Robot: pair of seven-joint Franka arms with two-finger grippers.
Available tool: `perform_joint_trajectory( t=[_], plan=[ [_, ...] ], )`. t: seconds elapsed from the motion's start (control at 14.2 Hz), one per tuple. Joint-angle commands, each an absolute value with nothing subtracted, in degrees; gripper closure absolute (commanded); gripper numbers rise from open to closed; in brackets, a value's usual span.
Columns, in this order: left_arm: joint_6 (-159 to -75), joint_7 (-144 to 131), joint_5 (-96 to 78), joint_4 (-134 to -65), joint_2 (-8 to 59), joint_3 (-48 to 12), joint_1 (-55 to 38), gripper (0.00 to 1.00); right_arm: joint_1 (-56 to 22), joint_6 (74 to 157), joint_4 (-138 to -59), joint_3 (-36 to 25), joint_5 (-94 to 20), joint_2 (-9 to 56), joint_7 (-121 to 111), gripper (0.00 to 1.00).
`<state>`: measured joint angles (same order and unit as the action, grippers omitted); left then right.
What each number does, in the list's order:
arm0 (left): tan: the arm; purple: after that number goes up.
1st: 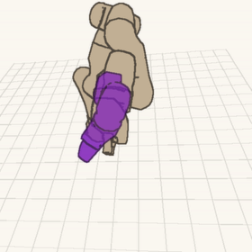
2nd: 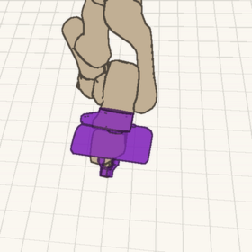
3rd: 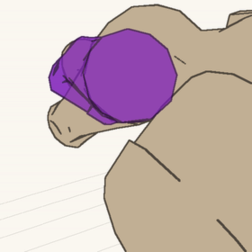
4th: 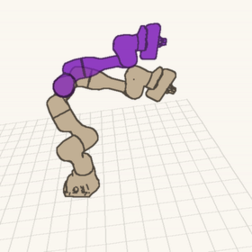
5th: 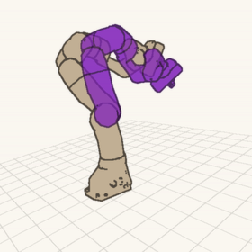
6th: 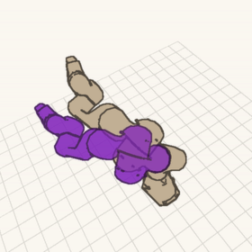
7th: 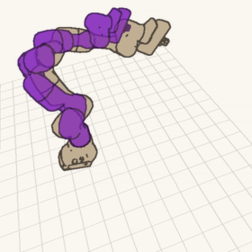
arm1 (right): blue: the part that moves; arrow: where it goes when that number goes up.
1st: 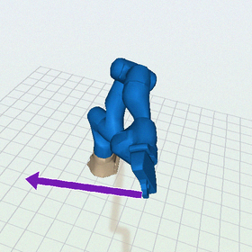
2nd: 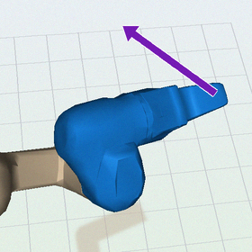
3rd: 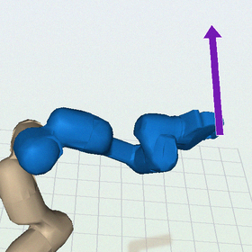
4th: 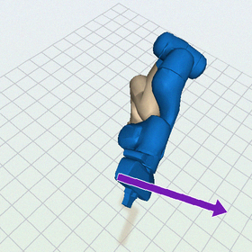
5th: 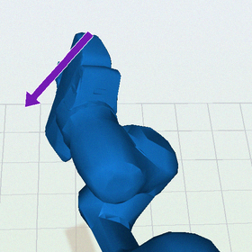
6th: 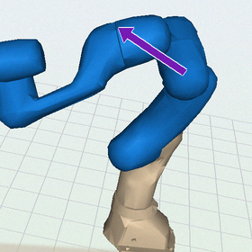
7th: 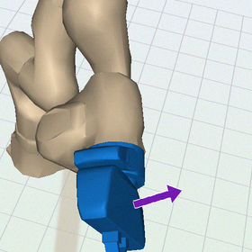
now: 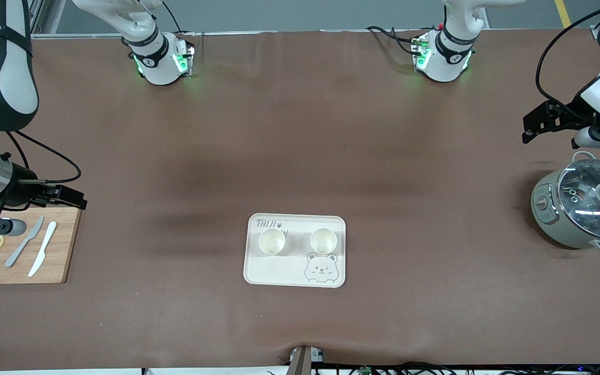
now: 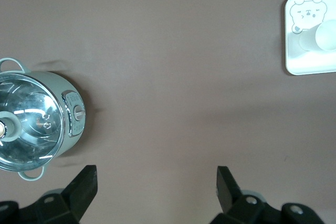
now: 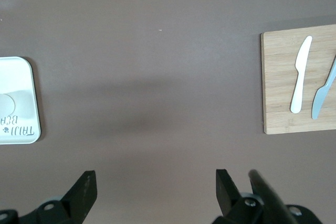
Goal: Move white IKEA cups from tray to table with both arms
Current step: 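Reach the left gripper toward the cup on the tray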
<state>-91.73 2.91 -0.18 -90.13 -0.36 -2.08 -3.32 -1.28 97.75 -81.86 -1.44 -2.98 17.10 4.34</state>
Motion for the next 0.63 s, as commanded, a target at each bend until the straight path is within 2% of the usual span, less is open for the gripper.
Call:
perform_joint_trajectory(
  t=[0.0, 0.56],
  plan=[
    [-91.8, 3.4, 0.1, -89.6, -0.4, -2.1, -3.2, 0.0, -1.1, 97.7, -81.8, -1.2, -3.3, 17.0, 4.6, 0.0],
    [-91.8, -0.7, -1.8, -89.5, 0.4, -3.2, -5.2, 0.0, -1.1, 97.7, -81.8, -1.2, -3.3, 17.0, 4.6, 0.0]
  ],
)
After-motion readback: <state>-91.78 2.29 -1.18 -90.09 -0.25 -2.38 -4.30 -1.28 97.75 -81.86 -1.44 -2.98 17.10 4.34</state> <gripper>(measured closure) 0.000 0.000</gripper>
